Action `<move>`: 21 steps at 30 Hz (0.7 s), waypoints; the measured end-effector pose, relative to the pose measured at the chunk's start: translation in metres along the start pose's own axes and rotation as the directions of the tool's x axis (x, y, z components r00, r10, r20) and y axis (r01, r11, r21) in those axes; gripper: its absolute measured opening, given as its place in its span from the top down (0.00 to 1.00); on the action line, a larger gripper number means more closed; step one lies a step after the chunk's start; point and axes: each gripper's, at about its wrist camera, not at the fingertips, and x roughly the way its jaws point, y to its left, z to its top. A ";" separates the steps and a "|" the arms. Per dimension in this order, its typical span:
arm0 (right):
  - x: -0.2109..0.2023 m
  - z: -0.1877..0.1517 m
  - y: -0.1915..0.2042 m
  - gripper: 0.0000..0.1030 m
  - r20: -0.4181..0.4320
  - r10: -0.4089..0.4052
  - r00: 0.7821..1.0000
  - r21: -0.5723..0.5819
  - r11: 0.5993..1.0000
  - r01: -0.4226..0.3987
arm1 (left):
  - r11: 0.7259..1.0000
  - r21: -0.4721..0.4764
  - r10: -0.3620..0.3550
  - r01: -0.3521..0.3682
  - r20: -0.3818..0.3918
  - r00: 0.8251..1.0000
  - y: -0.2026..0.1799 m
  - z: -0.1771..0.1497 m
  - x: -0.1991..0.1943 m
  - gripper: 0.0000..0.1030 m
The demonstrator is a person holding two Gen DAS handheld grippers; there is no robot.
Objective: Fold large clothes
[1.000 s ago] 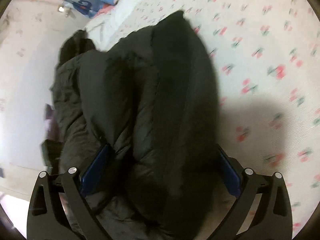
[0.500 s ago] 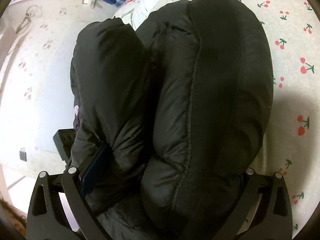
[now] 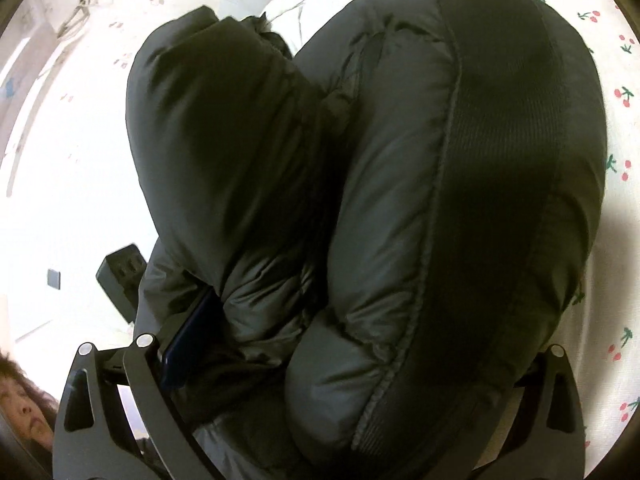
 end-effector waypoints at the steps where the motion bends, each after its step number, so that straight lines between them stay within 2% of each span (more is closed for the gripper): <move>1: 0.001 -0.002 0.002 0.05 -0.010 -0.001 1.000 -0.012 1.000 0.001 | 1.000 0.002 0.001 -0.001 0.002 1.000 0.000 0.000 0.000 0.07; 15: -0.002 0.005 -0.011 0.06 -0.003 -0.038 0.999 0.010 0.999 0.038 | 1.000 0.004 0.001 -0.001 0.009 1.000 -0.005 -0.004 -0.005 0.07; 21: 0.004 0.001 -0.001 0.06 0.000 -0.040 0.999 0.010 0.999 0.040 | 1.000 -0.003 -0.012 0.012 0.004 1.000 -0.004 -0.003 -0.005 0.07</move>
